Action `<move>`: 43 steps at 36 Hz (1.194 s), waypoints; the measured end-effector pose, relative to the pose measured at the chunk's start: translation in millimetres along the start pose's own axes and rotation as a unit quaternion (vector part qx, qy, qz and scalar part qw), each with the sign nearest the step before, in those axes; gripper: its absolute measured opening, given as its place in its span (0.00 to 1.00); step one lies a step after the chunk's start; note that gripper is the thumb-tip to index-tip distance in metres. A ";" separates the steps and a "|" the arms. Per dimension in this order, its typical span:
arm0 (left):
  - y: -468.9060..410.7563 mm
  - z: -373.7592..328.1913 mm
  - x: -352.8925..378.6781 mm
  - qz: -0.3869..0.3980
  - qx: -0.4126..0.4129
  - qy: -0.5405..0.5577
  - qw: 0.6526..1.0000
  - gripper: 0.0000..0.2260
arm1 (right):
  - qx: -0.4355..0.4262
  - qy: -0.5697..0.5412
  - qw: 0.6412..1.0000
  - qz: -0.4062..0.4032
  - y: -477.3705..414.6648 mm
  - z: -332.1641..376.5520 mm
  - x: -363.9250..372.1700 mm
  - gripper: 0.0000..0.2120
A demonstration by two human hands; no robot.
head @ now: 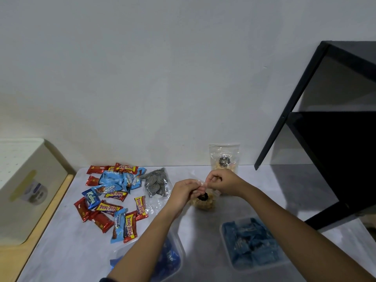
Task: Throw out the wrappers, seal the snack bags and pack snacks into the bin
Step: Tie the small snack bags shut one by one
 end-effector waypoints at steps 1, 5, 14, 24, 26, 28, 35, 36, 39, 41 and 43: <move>-0.1 0.4 -0.4 0.003 -0.001 -0.002 1.000 0.08 | 0.004 -0.001 1.000 0.003 0.2 -0.4 0.5 0.08; 0.8 0.1 0.1 0.017 -0.001 -0.022 1.000 0.07 | 0.020 -0.004 1.000 0.006 1.5 -2.3 2.5 0.06; 3.7 -6.2 -1.7 -0.010 0.072 -0.115 0.991 0.09 | -0.002 0.034 0.999 -0.037 3.6 7.3 -1.5 0.14; 3.0 -6.3 -3.0 -0.032 0.089 -0.135 0.986 0.08 | -0.024 0.059 0.994 -0.089 2.3 5.2 -0.6 0.11; 2.8 -5.8 -3.2 -0.033 0.086 -0.136 0.986 0.08 | -0.028 0.059 0.994 -0.087 2.8 7.3 -0.5 0.14; 3.1 -4.6 -3.8 -0.033 0.082 -0.133 0.987 0.08 | -0.033 0.058 0.993 -0.095 3.1 7.8 -1.2 0.17; 2.2 -1.8 -9.8 -0.058 0.065 -0.112 0.990 0.09 | -0.042 0.009 0.997 -0.071 8.2 7.7 4.3 0.06; 2.1 -2.0 -10.3 -0.060 0.056 -0.090 0.993 0.10 | -0.042 -0.014 0.997 -0.061 9.7 7.8 3.6 0.05; 0.4 -4.9 -12.0 -0.074 0.041 -0.037 0.996 0.08 | -0.042 -0.032 0.998 -0.016 13.3 4.6 1.3 0.12; -0.7 -7.8 -13.2 -0.080 0.049 -0.026 0.995 0.08 | -0.052 0.025 0.998 -0.010 13.5 2.2 -2.4 0.17; -1.8 -9.2 -13.9 -0.084 0.065 -0.028 0.994 0.07 | -0.073 0.053 0.995 -0.042 12.2 3.5 -8.4 0.13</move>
Point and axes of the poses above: each hand's wrist, its own y-axis away from the middle knuckle, its own x-axis out of the palm, z = x × y, the point moved 6 cm from there along -y, towards the middle knuckle, and after that the axes turned 6 degrees about -z, right-handed, at the moved point
